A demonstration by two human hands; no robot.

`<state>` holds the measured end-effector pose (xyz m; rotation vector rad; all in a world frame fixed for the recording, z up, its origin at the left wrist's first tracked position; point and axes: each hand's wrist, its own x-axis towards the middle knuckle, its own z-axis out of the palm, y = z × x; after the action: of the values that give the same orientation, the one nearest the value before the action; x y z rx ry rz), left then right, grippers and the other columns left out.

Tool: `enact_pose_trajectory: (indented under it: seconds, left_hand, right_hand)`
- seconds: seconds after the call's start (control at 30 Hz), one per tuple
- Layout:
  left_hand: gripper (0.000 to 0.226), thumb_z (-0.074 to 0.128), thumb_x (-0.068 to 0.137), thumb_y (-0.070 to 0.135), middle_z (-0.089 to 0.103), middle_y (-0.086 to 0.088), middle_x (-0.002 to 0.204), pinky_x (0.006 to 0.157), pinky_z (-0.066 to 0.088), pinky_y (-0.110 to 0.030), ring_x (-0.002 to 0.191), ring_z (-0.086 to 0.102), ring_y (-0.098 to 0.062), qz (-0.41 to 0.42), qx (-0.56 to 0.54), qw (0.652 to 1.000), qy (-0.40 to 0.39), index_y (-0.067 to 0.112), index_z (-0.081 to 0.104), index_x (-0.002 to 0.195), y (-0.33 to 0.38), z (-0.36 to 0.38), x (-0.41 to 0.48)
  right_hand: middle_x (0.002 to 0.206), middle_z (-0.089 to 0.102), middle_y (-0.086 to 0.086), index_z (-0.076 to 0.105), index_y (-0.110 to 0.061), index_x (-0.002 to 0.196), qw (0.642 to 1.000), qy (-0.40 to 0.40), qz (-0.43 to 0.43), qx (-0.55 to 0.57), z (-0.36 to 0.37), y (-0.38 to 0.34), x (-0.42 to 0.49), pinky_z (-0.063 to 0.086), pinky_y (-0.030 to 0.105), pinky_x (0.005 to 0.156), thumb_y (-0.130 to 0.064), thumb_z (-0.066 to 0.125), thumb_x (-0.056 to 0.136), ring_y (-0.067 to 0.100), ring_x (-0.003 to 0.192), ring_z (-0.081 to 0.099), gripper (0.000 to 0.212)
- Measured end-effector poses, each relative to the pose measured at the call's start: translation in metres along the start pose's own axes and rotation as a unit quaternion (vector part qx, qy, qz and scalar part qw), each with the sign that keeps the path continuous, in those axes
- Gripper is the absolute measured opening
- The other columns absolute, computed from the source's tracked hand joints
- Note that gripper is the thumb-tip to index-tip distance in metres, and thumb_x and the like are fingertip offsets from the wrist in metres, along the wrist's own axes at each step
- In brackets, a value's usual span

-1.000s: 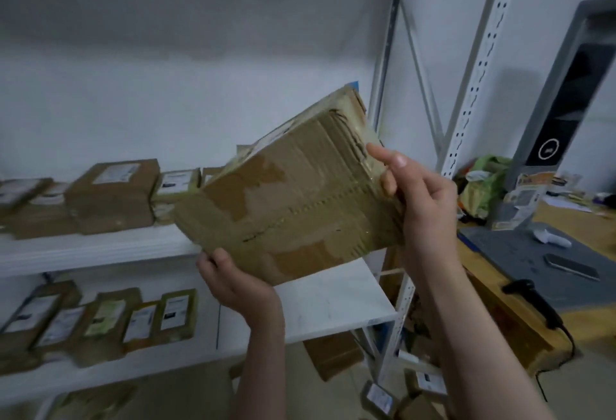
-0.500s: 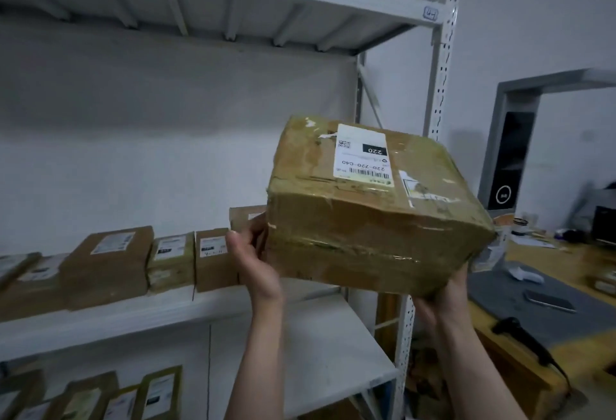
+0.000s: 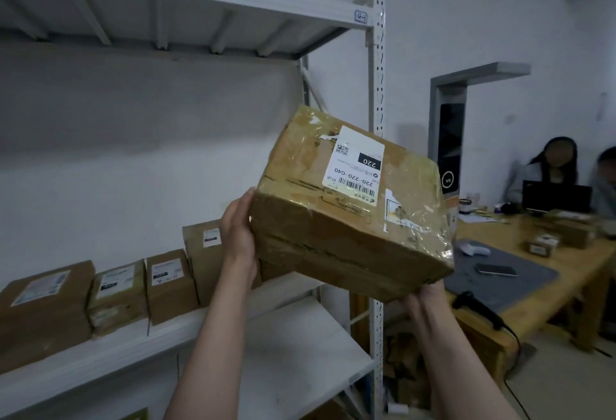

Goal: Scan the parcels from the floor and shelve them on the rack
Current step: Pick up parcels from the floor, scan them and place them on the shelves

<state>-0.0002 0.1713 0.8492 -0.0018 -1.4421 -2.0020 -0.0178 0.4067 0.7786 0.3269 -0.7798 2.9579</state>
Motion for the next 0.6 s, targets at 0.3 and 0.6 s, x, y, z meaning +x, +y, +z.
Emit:
enact_pose_trajectory:
  seconds: [0.3, 0.6]
  left_hand:
    - [0.025, 0.064, 0.076, 0.046, 0.066, 0.001, 0.090, 0.091, 0.046, -0.040, 0.101, 0.059, -0.023, -0.007, 0.064, 0.997, -0.028, 0.024, 0.069, 0.087, -0.011, 0.014, 0.042]
    - [0.048, 0.048, 0.096, 0.061, 0.060, 0.006, 0.114, 0.097, 0.043, -0.037, 0.110, 0.056, -0.015, 0.040, 0.225, 0.971, -0.066, 0.022, 0.059, 0.120, -0.016, 0.095, 0.049]
  right_hand:
    - [0.097, 0.074, 0.022, 0.081, -0.007, 0.085, 0.985, -0.113, 0.130, 0.015, -0.018, -0.019, 0.014, 0.059, 0.052, 0.056, -0.040, 0.100, 0.006, 0.039, 0.079, 0.074, 0.088]
    - [0.108, 0.072, 0.019, 0.067, -0.013, 0.118, 0.983, -0.045, 0.156, 0.081, -0.076, -0.039, 0.048, 0.061, 0.052, 0.070, -0.044, 0.100, 0.020, 0.037, 0.087, 0.073, 0.108]
